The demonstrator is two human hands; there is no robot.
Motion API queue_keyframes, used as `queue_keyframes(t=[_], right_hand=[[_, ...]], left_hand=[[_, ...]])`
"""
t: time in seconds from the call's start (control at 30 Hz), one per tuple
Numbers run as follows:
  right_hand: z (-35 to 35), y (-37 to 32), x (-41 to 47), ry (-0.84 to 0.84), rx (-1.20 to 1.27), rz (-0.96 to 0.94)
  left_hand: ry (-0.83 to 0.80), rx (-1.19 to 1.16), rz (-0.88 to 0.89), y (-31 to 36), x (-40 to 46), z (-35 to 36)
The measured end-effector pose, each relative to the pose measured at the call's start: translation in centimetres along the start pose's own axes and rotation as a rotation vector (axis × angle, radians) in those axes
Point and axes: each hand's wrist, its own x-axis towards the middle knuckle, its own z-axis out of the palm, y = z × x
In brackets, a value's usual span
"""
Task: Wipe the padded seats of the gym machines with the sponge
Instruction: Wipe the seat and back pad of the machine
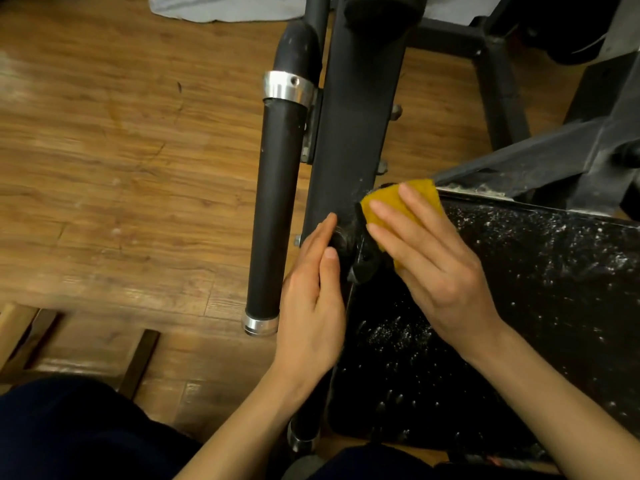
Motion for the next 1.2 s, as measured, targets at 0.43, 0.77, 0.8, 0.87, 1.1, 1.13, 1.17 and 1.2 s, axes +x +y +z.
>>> queue_keyframes(t=[0.43,0.77,0.8,0.87,1.1,1.13,1.17,1.2], right_hand=[[3.2,-3.2,-3.5,0.092,-0.033,0.126],[3.8,-5.4,-5.5,0.117,0.031,0.259],[3.8,-5.1,-5.5,0.111,0.02,0.241],[3.4,-3.8,-3.0,0.168,0.044,0.238],[3.4,-4.0,-1.1,0.252,0.113,0.352],[3.5,-4.8,-2.7,0.231,0.092,0.339],[3.5,-5.2,-3.9,0.206,0.071,0.323],[3.4,-5.0,-4.3,0.194,0.063,0.305]], left_hand=[[-0.02,0.003,0.014,-0.5,0.1,-0.1],[-0.022,0.012,0.019,-0.6,0.1,-0.3],[-0.017,0.018,0.019,-0.5,0.1,-0.3],[-0.023,0.025,0.017,-0.5,0.1,-0.3],[-0.063,0.048,0.045,-0.4,0.2,-0.4],[-0.065,0.049,0.048,-0.4,0.2,-0.4],[-0.062,0.053,0.047,-0.4,0.2,-0.5],[-0.06,0.059,0.049,-0.4,0.1,-0.5]])
